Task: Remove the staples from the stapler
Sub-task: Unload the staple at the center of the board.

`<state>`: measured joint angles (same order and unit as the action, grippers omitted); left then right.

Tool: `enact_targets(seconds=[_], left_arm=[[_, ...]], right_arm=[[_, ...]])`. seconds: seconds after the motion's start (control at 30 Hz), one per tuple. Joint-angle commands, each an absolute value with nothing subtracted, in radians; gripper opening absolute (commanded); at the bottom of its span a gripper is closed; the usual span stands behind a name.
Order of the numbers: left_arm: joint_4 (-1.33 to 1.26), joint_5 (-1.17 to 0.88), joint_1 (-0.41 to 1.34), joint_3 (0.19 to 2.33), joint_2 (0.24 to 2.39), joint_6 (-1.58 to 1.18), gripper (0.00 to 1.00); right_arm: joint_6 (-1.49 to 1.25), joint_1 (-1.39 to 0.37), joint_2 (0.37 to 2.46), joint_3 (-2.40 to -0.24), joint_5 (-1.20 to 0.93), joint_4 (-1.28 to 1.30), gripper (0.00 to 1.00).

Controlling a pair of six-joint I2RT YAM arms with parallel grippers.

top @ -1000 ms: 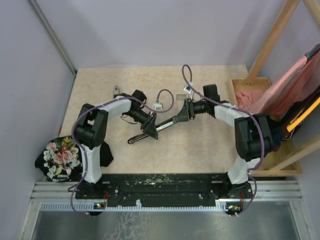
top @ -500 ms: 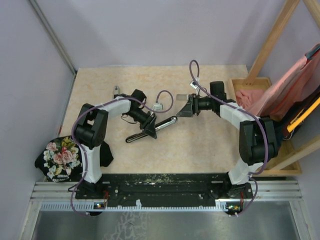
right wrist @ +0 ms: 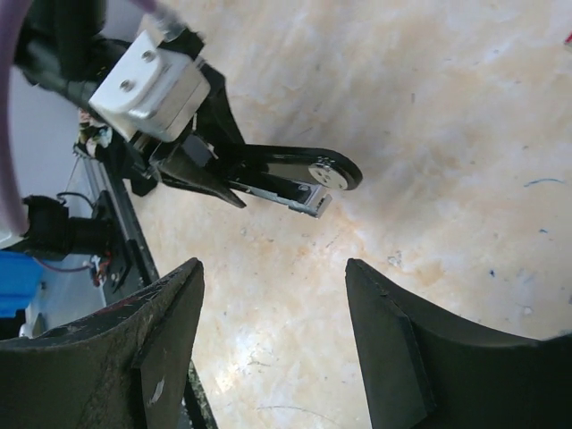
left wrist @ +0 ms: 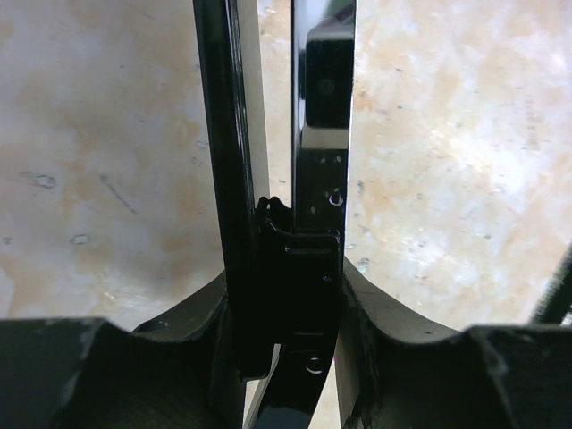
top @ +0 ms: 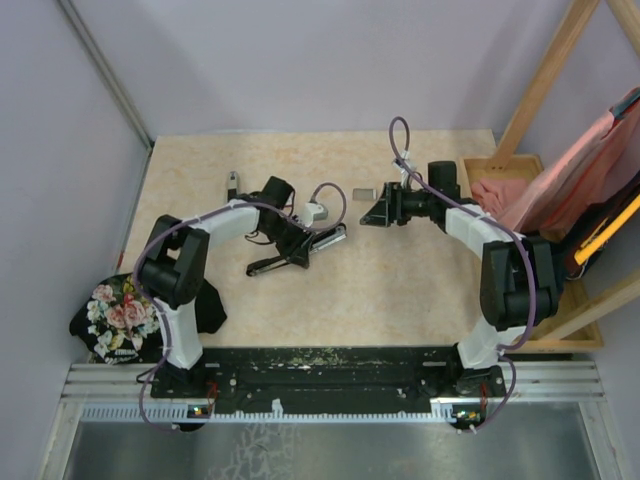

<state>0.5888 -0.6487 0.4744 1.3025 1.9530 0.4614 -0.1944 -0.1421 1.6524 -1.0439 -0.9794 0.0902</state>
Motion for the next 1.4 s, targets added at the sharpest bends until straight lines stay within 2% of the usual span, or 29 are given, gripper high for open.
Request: enact_targets(seconds=[0.0,0.43,0.73,1.37], left_arm=[[0.459,-0.451,0.535,1.261,1.862,0.448,0.00],[0.166,0.062,0.725,1.054,1.760,0.552,0.00],[-0.059,0.309,0.842,0.925,1.750,0.665,0.00],[-0.233,0.433,0.892,0.842,1.731,0.721,0.00]], right_arm=[[-0.195,-0.129,1.635,-1.083,-0.902,0.058,0.65],[-0.230,-0.099,1.633,-1.071,-0.861,0.037,0.66],[-0.242,-0.083,1.635,-1.069,-0.836,0.038,0.66],[-0.249,-0.075,1.631,-1.066,-0.850,0.036,0.66]])
